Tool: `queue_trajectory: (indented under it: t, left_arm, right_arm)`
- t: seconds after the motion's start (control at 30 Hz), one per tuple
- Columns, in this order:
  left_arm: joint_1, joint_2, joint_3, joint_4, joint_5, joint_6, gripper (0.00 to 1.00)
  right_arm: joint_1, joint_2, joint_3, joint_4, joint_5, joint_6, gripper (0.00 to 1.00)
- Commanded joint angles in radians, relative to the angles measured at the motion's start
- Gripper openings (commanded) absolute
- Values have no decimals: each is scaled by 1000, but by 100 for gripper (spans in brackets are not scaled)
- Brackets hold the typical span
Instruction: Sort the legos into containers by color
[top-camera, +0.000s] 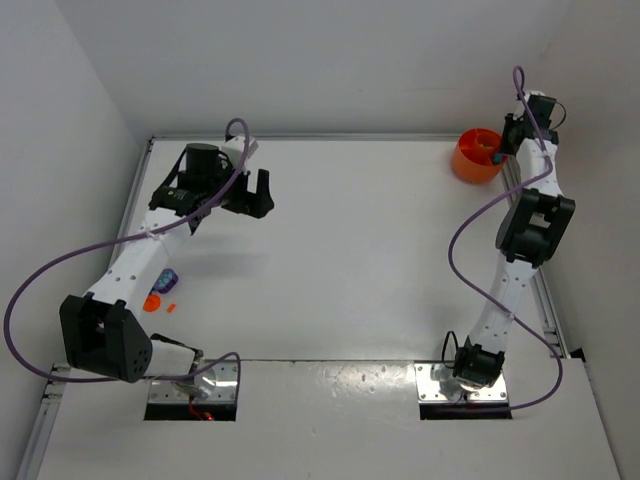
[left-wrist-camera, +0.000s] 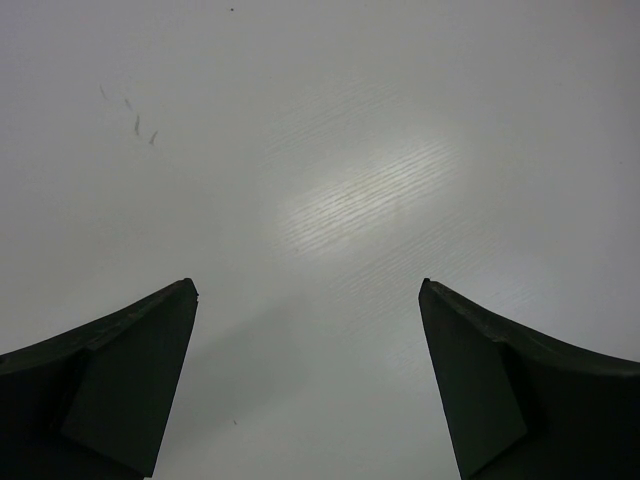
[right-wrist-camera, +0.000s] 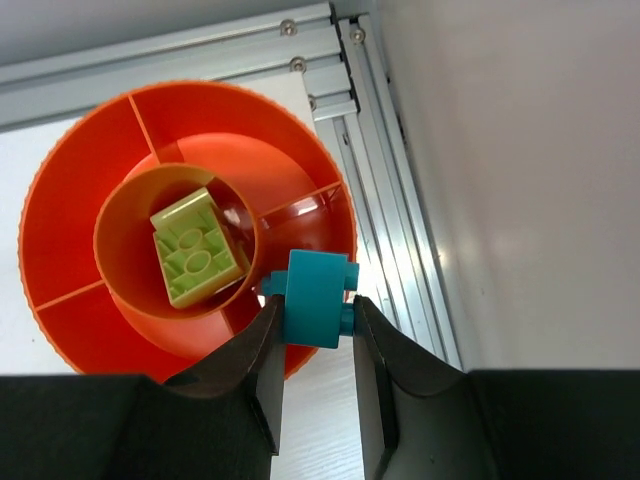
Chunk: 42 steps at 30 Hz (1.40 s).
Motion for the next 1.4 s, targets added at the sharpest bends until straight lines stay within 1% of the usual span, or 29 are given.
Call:
queue_trajectory:
  t: [0.0, 0.23, 0.57, 0.67, 0.8, 0.83, 1.0, 1.03, 1.17, 1.23, 1.37]
  left_arm:
    - [-6, 9, 13, 32, 7, -10, 100]
    - [-6, 18, 4, 32, 7, -10, 100]
    - [-6, 38, 4, 32, 16, -19, 100]
    - [-6, 38, 4, 32, 16, -19, 100]
    - [-6, 38, 4, 32, 16, -19, 100]
    - [-6, 38, 4, 32, 16, -19, 100]
    - [-6, 38, 4, 32, 25, -19, 100]
    - [-6, 38, 4, 32, 25, -19, 100]
    - [-6, 38, 4, 32, 25, -28, 100]
    - [-6, 38, 4, 32, 25, -28, 100]
    - [-6, 28, 4, 32, 14, -28, 100]
  right_arm:
    - [6, 14, 62, 58, 29, 15, 0]
    - [6, 34, 71, 67, 48, 15, 10]
    - [6, 54, 89, 67, 20, 46, 13]
    - [6, 54, 89, 67, 11, 57, 16]
    - [6, 54, 99, 58, -9, 67, 25]
    - [6, 54, 99, 58, -9, 76, 29]
    - [6, 54, 99, 58, -18, 86, 39]
    - [6, 54, 99, 58, -18, 86, 43]
    - [6, 45, 99, 49, -18, 95, 52]
    - [6, 45, 99, 49, -18, 95, 55]
    - [6, 5, 99, 39, -40, 95, 56]
